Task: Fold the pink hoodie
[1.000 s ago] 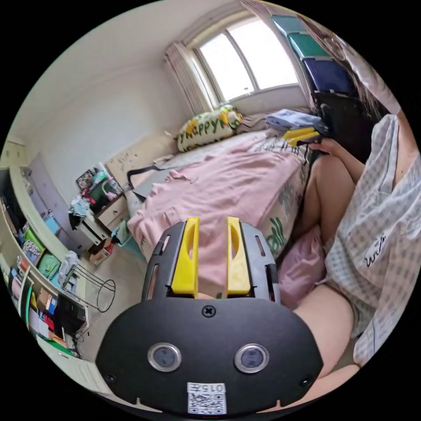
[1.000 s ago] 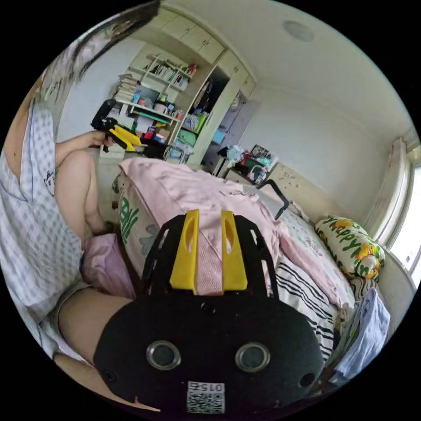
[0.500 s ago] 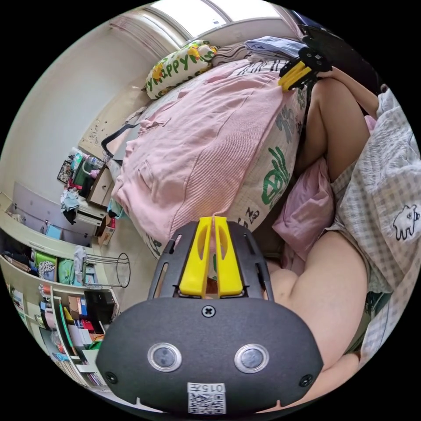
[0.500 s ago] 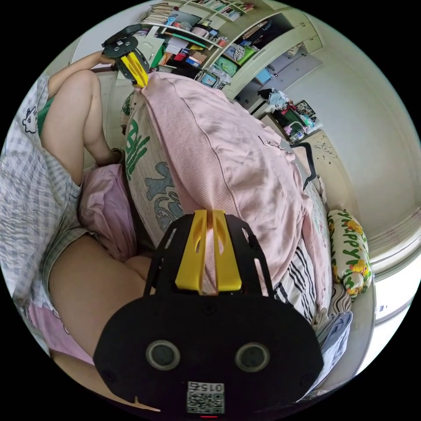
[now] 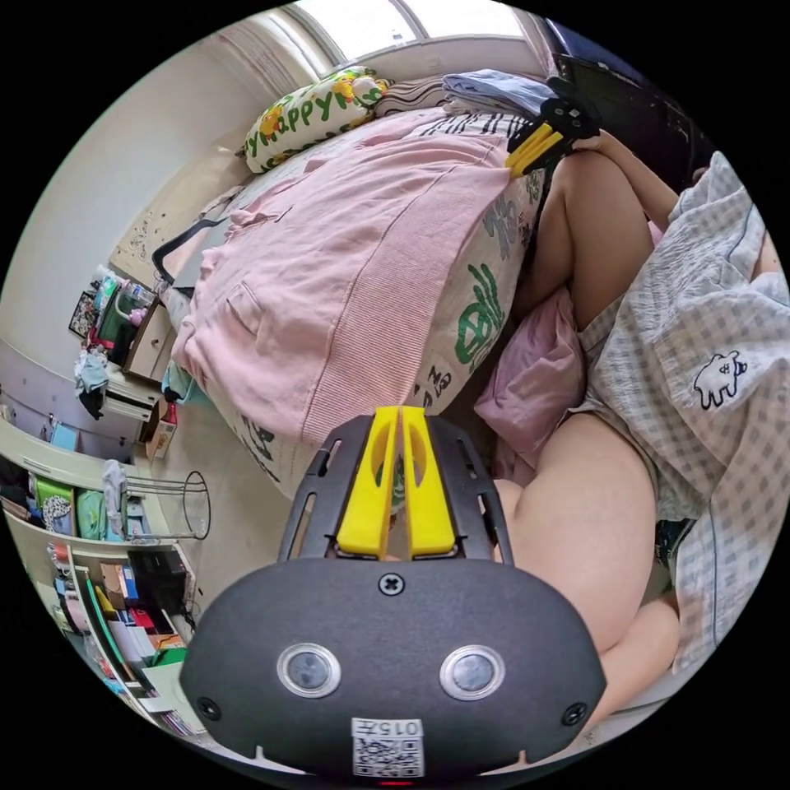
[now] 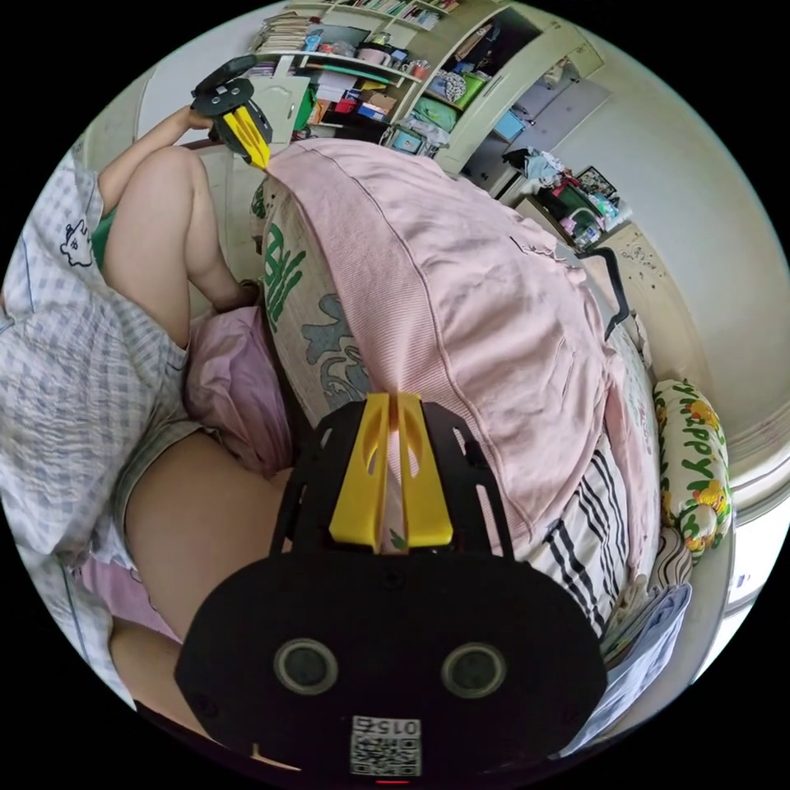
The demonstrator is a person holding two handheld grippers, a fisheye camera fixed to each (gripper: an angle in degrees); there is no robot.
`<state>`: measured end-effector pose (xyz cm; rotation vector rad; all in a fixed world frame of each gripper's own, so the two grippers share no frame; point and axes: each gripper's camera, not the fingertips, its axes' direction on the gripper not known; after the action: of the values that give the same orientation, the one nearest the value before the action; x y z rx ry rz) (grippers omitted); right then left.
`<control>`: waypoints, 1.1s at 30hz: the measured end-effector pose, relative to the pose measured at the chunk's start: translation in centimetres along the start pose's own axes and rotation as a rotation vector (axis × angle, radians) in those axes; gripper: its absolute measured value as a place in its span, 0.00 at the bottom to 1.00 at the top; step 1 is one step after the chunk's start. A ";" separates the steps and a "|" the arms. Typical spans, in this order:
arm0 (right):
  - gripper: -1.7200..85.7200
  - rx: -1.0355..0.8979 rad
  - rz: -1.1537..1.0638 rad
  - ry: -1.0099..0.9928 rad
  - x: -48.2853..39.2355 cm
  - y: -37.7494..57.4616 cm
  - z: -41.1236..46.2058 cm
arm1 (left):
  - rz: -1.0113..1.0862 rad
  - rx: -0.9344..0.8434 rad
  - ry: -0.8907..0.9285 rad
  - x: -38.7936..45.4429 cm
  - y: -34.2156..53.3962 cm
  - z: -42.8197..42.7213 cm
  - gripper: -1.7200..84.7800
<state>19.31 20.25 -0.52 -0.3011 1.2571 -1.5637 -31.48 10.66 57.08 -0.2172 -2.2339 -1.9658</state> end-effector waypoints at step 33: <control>0.07 0.235 0.887 -0.064 15.6 18.3 -0.8 | -0.699 0.297 0.286 -19.5 11.5 -1.1 0.03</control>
<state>22.52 9.87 -21.98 0.3275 0.9386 -0.8981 -9.94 10.96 64.23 0.9323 -2.5553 -1.7136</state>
